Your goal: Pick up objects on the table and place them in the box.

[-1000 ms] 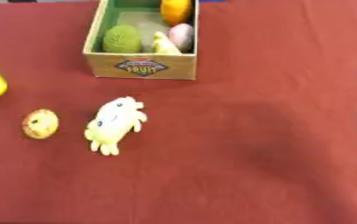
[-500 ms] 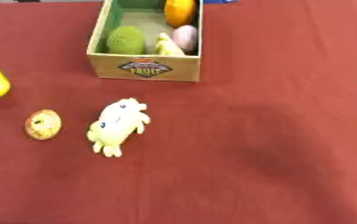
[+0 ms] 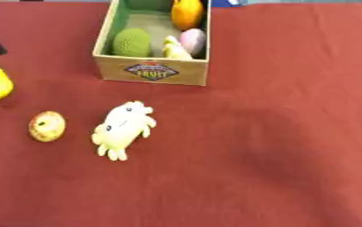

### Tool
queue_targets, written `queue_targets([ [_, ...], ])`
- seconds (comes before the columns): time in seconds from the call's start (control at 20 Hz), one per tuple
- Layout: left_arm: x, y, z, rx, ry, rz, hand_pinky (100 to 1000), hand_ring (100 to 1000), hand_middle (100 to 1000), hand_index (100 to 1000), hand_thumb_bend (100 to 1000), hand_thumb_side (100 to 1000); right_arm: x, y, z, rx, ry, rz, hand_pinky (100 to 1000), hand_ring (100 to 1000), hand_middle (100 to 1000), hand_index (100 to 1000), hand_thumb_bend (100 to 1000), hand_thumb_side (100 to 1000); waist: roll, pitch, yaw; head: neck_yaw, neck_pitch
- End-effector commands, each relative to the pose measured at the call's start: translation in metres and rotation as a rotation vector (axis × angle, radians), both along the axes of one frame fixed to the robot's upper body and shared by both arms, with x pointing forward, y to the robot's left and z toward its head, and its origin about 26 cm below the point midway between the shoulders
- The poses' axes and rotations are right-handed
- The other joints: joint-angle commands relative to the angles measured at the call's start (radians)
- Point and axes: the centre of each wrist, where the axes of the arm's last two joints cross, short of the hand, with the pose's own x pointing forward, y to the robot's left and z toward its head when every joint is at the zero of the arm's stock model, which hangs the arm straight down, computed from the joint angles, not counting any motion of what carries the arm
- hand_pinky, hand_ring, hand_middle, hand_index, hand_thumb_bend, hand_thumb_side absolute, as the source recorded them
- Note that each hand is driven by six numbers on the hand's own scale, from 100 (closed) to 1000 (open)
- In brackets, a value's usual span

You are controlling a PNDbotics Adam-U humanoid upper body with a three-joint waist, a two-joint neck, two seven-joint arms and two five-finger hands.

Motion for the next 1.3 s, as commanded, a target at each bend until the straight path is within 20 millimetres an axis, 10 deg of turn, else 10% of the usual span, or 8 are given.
queue_targets([
  [0.05,-0.001,0.011,0.009,0.025,-0.020,0.057,898,853,791,883,462,100,0.000,-0.001,0.008,-0.007,-0.022,0.007,789,662,666,797,100,618,-0.002,-0.017,0.000,0.004,-0.015],
  [0.6,0.004,0.023,-0.006,0.090,-0.040,0.151,875,849,791,889,438,100,0.002,0.003,0.008,0.027,-0.020,0.014,787,656,662,793,100,626,-0.012,-0.002,-0.002,0.004,-0.028],
  [1.3,0.007,0.016,-0.011,0.114,-0.111,0.119,807,769,690,786,121,100,0.002,0.005,0.006,0.054,-0.017,0.012,791,659,666,795,100,625,-0.020,0.002,0.000,0.006,-0.027],
])
